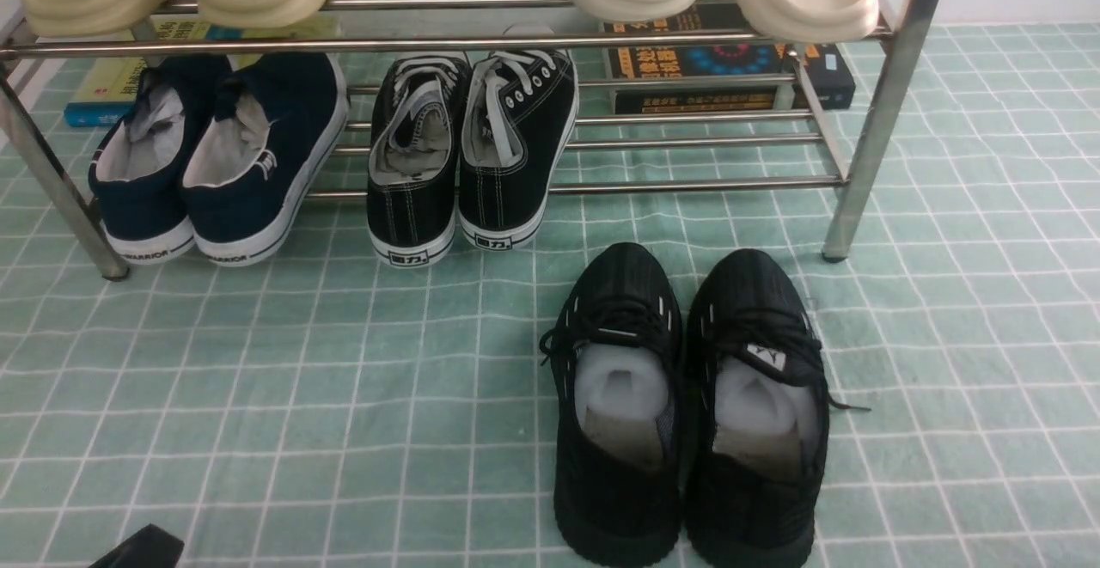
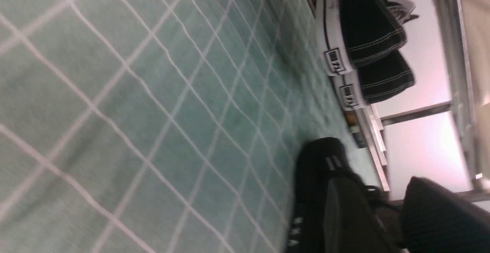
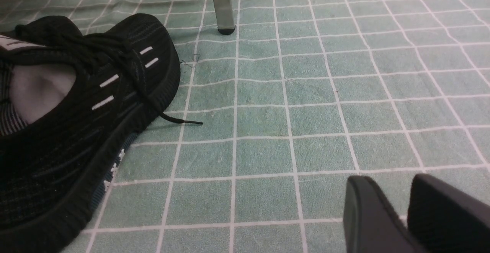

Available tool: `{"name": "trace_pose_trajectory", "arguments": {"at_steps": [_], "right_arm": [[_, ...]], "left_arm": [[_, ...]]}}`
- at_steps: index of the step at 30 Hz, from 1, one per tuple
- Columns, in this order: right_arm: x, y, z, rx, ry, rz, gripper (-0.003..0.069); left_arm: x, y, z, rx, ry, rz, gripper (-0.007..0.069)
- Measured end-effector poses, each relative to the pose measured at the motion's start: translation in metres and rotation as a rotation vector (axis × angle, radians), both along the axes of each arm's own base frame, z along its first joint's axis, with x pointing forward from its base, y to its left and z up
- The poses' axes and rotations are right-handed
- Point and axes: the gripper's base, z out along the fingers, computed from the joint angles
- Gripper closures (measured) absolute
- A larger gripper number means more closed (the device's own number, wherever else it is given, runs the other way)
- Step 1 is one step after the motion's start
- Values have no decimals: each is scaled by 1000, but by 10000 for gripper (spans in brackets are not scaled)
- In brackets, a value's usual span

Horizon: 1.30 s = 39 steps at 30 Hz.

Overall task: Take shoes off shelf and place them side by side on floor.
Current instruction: 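Grasp the leftmost shoe on the bottom shelf of the shoe rack with the left gripper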

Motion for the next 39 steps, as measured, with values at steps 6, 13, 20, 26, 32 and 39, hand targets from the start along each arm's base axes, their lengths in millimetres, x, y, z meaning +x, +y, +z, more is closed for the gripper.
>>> {"name": "trace_pose_trajectory", "arguments": {"at_steps": [6, 13, 20, 26, 32, 39], "right_arm": [[0, 0, 0, 1, 0, 0, 460], [0, 0, 0, 1, 0, 0, 455], [0, 0, 0, 1, 0, 0, 449], [0, 0, 0, 1, 0, 0, 441], [0, 0, 0, 1, 0, 0, 435], [0, 0, 0, 1, 0, 0, 423]], "left_arm": [[1, 2, 6, -110, -44, 40, 383], [-8, 2, 66, -159, -247, 26, 447], [-6, -1, 150, 200, -382, -22, 570], [59, -23, 97, 332, 322, -410, 624], [116, -17, 92, 595, 600, -579, 624], [184, 24, 139, 1018, 833, -434, 618]]}}
